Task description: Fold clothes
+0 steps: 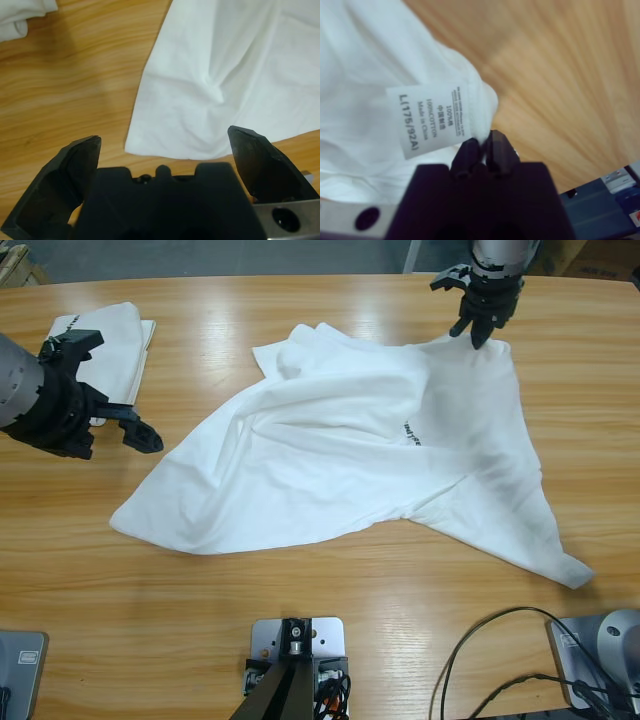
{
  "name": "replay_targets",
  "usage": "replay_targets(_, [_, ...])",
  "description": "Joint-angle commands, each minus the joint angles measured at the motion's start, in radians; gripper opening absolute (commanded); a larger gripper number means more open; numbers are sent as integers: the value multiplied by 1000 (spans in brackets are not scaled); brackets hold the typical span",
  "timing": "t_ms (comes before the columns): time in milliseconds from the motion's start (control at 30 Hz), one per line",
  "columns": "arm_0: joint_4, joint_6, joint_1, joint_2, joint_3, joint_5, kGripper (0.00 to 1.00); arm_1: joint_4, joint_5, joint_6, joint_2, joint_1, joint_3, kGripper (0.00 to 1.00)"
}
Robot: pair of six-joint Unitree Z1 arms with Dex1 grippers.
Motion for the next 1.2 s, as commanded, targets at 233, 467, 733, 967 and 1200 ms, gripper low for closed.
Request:
replay_targets(233, [-131, 161, -3, 554, -562, -6, 862, 20, 47, 3, -99, 5, 126, 0])
replay_targets(467, [155, -59, 3, 745, -947, -93, 885, 2, 62, 3, -82, 6, 121, 0])
replay_targets(733, [313, -82, 37, 937, -1284, -128, 941, -11, 85, -3, -76, -12, 124, 0])
replay_targets(967, [351, -22, 48, 1003, -1402, -119, 936, -19, 85, -11, -62, -26, 118, 0])
replay_targets(1200, [461, -16, 48, 1103, -1572, -152, 931, -22, 85, -12, -52, -41, 107, 0])
